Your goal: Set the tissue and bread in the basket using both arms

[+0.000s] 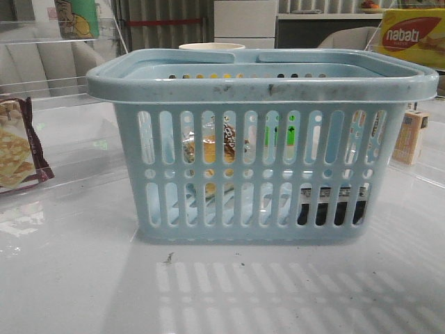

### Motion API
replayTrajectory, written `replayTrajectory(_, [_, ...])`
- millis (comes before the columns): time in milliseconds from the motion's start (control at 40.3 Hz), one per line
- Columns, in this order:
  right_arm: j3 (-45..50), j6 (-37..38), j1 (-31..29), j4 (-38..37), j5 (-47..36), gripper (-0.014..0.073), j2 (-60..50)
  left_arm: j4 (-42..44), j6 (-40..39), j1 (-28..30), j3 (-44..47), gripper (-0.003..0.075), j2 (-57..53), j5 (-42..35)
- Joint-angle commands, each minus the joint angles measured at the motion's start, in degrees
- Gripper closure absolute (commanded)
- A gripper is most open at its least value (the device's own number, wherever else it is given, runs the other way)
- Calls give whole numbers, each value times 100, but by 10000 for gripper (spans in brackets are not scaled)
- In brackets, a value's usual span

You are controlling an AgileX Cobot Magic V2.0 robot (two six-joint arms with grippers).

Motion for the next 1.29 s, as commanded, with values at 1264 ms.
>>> replayTrajectory(1264, [31, -34, -56, -153, -461, 538, -123, 163, -220, -34, -3, 630, -92, -785])
